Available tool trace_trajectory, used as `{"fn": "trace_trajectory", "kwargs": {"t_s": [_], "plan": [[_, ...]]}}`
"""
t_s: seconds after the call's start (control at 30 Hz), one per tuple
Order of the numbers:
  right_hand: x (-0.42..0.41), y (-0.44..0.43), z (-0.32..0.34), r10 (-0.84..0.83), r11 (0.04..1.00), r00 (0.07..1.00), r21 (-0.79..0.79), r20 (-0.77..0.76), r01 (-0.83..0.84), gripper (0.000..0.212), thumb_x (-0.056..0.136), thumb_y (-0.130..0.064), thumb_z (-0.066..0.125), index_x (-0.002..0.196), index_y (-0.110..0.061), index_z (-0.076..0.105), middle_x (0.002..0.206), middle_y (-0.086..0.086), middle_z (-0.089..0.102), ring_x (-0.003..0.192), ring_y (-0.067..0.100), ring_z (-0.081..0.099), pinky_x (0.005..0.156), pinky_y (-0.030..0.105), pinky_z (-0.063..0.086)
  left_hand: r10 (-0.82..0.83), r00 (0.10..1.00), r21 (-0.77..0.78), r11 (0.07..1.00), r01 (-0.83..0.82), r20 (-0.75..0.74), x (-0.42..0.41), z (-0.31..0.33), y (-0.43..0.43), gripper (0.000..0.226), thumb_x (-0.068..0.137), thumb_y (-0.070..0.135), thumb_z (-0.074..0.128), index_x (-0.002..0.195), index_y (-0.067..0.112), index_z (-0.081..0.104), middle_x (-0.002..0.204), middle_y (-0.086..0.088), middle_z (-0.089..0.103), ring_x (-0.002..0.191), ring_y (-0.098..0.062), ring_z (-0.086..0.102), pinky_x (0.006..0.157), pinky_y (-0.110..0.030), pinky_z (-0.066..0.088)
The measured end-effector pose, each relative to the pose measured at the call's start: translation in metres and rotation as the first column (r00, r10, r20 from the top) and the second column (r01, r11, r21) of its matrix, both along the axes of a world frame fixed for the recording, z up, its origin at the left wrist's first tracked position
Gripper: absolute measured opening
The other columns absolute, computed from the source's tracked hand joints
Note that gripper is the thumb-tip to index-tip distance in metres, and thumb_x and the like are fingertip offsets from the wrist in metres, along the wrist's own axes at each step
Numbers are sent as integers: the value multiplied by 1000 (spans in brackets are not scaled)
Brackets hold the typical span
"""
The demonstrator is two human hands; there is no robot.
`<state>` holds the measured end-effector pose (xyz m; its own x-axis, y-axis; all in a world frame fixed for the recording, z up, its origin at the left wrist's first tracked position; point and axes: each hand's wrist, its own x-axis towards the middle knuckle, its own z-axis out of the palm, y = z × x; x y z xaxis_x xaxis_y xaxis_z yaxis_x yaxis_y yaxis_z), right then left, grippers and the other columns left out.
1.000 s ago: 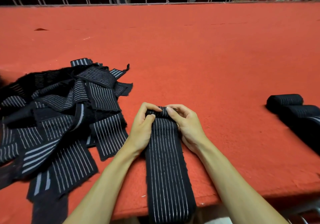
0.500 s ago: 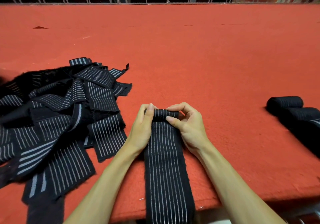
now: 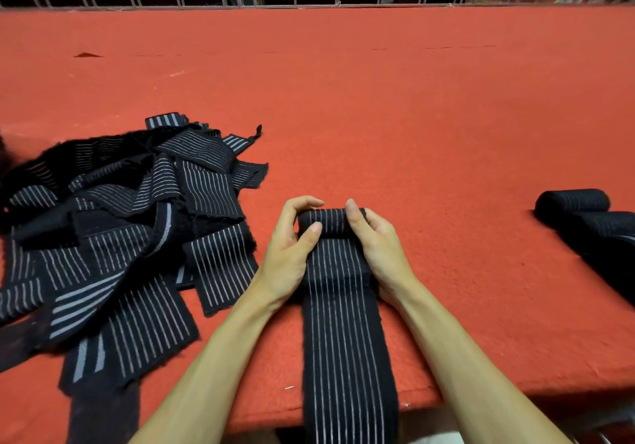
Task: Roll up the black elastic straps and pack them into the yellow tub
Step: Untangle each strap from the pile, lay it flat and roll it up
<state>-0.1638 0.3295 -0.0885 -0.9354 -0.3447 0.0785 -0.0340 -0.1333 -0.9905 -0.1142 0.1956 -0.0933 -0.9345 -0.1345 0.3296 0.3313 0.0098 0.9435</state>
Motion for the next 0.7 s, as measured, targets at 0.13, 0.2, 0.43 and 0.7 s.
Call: {"fn": "trace_trajectory", "kwargs": {"t_s": [0.13,0.2,0.43,0.7], "plan": [[0,0,0,12,1000,1000,11,26,-12,39,90,-45,57,95,-7,60,86,9,64,78,20,61,74,37,49,-12,1000,-65,998,11,-6,-1,-2,-2,36,89,13,54,122,27,53,106,2,56,94,-12,52,86,-35,46],[-1,1,-1,29,1000,999,11,28,-29,23,96,-33,54,95,-10,60,85,5,65,78,16,62,72,33,50,2,1000,-112,994,1,25,-1,-4,-2,39,88,22,55,124,37,53,116,-7,53,105,-20,52,98,-49,44],[0,4,-5,96,991,995,-97,-7,-96,9,87,-11,53,95,-13,57,87,0,65,77,6,62,72,23,49,-25,990,-101,994,39,138,-2,-3,2,54,75,57,56,124,41,43,116,-3,50,108,-10,53,102,-37,43],[-3,6,-6,113,972,987,-192,-113,-133,17,69,-9,47,84,-15,51,92,-4,56,87,13,51,78,29,42,-5,982,-82,996,21,191,-4,-6,4,40,83,60,45,113,33,46,108,3,61,98,-8,61,90,-31,49]]}}
